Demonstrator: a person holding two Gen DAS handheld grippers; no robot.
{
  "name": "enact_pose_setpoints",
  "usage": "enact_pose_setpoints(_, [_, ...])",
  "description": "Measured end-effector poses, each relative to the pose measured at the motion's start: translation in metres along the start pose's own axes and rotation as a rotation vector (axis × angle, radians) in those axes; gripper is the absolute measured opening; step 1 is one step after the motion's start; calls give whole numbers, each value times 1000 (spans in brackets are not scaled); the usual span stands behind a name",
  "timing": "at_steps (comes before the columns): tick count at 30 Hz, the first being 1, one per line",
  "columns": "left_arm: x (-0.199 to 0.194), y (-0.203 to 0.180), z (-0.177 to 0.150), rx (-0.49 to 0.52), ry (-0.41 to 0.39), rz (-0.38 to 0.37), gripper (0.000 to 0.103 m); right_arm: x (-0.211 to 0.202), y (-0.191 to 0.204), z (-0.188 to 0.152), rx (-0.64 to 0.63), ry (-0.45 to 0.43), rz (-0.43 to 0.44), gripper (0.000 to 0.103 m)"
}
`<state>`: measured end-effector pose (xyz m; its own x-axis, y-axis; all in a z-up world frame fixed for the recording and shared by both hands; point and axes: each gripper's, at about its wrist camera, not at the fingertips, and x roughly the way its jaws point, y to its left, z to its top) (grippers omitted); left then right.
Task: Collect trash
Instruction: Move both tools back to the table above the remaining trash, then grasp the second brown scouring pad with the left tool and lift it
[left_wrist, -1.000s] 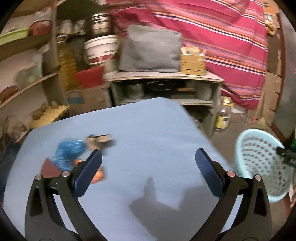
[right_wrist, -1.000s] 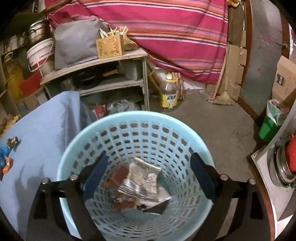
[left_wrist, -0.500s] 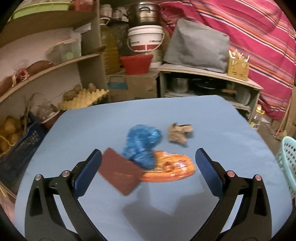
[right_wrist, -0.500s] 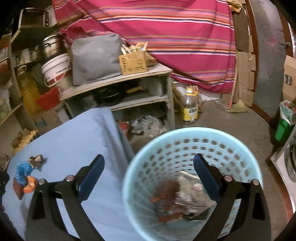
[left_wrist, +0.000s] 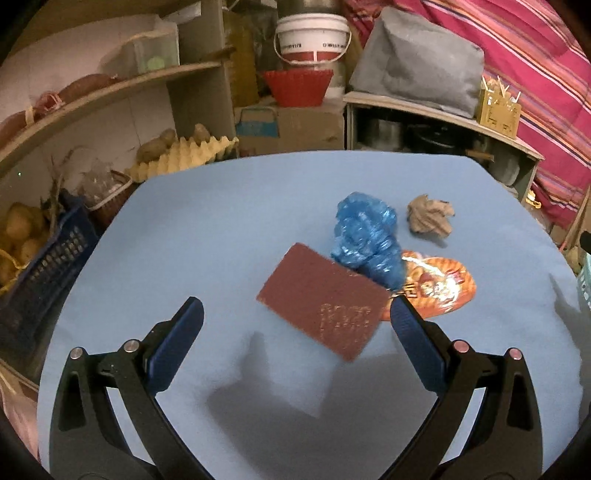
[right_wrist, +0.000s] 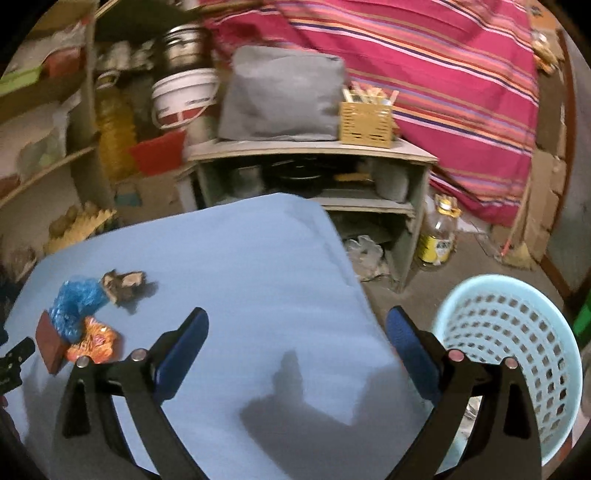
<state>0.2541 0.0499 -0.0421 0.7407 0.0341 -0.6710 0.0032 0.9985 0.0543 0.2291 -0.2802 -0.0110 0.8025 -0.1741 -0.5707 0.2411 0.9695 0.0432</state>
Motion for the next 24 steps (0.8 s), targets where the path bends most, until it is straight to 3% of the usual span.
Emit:
enact_pose_setpoints(9, [20, -12, 7, 60, 46, -82, 98, 18, 35, -5, -132, 28, -9, 95])
enact_pose_setpoints(16, [41, -19, 7, 117, 90, -47, 98, 33, 37, -2, -90, 61, 35, 95])
enact_pose_setpoints(24, [60, -16, 11, 111, 146, -87, 98, 45, 55, -5, -101, 81, 62, 95])
